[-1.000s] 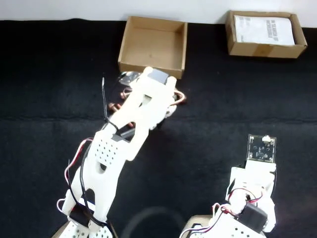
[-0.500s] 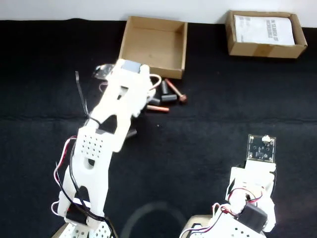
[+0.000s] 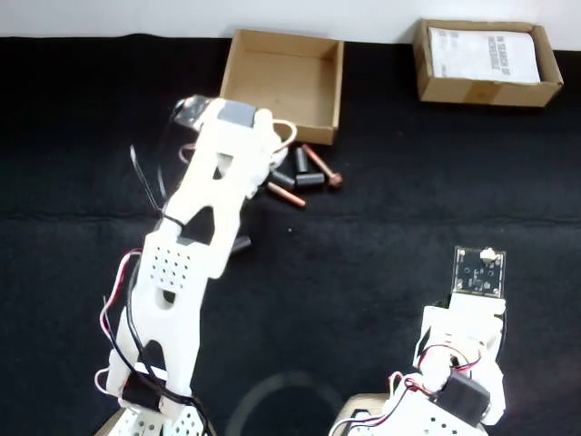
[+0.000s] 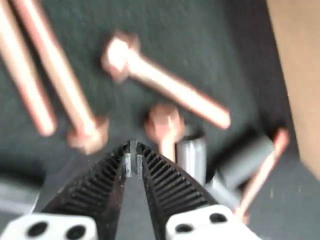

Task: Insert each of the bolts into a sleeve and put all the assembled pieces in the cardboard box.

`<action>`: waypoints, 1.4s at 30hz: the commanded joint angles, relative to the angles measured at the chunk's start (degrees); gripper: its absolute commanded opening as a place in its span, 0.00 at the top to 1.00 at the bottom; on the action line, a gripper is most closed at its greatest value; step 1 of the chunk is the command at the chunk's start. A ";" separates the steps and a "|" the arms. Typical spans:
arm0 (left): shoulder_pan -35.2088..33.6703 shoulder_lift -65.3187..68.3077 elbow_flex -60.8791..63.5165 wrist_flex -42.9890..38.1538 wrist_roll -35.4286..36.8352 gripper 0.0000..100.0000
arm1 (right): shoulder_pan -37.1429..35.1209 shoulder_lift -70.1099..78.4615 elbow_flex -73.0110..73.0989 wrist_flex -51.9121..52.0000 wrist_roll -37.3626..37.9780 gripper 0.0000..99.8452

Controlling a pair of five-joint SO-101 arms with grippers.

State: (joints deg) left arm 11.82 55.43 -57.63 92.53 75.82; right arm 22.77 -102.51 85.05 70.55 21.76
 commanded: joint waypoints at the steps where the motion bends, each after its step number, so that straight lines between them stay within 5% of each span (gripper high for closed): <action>1: 3.03 -0.75 -8.31 7.21 -1.32 0.99 | -0.48 -0.04 -0.22 -1.36 0.09 0.99; 39: 1.71 7.69 -15.08 6.86 -10.02 0.99 | -0.57 0.04 1.01 -3.03 0.09 0.99; 42: 2.42 7.69 -15.08 6.86 -11.34 0.93 | -0.57 0.04 1.01 -3.03 0.09 0.99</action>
State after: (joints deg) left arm 13.67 63.60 -70.73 98.95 65.45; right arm 22.51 -102.51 86.37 68.53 21.76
